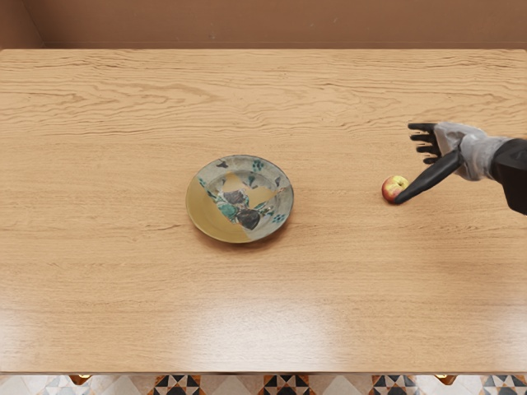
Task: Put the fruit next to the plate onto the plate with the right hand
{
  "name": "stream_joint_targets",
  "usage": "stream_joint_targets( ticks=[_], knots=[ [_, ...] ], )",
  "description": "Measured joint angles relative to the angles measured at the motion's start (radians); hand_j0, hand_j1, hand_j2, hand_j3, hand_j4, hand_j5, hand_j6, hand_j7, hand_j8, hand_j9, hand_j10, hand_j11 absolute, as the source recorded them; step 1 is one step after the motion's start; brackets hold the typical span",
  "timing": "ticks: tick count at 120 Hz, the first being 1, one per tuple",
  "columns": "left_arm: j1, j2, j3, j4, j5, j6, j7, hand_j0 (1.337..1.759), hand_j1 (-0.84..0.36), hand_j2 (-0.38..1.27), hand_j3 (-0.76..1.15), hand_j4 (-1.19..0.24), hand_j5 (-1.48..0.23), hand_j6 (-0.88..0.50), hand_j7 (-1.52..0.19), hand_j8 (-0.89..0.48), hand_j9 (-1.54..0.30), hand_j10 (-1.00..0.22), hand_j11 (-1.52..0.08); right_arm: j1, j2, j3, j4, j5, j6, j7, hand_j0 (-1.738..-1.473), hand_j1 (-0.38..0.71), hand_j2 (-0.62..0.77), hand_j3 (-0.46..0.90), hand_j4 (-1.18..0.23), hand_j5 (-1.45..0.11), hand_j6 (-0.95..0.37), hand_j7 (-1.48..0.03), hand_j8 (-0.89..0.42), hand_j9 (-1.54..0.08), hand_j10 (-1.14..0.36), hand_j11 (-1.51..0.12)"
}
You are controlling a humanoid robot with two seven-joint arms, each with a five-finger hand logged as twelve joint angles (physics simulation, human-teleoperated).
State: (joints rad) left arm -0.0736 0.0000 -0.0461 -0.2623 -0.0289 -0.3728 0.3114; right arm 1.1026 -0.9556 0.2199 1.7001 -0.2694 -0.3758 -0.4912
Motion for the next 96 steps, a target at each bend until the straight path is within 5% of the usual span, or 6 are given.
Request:
stream_joint_targets(
  ticks=[19,57,96],
  knots=[
    [0.000,0.000,0.000,0.000,0.000,0.000,0.000,1.658,0.35,0.00,0.00,0.00,0.00,0.00,0.00,0.00,0.00,0.00,0.00,0.200,0.086,-0.189,0.033,0.002,-0.183,-0.094,-1.658,-0.29,-0.01,0.00,-0.05,-0.07,-0.05,-0.07,-0.05,-0.07,-0.05,-0.07],
    [0.000,0.000,0.000,0.000,0.000,0.000,0.000,1.658,0.35,0.00,0.00,0.00,0.00,0.00,0.00,0.00,0.00,0.00,0.00,0.626,0.319,-0.719,0.028,0.028,-0.233,-0.118,-1.658,-0.15,-0.03,0.00,-0.17,-0.22,-0.17,-0.22,-0.17,-0.22,-0.17,-0.22],
    [0.000,0.000,0.000,0.000,0.000,0.000,0.000,1.658,0.35,0.00,0.00,0.00,0.00,0.00,0.00,0.00,0.00,0.00,0.00,0.765,0.416,-0.979,-0.074,0.076,-0.235,-0.120,-1.658,-0.07,-0.05,0.00,-0.23,-0.30,-0.23,-0.30,-0.23,-0.30,-0.23,-0.30]
  ],
)
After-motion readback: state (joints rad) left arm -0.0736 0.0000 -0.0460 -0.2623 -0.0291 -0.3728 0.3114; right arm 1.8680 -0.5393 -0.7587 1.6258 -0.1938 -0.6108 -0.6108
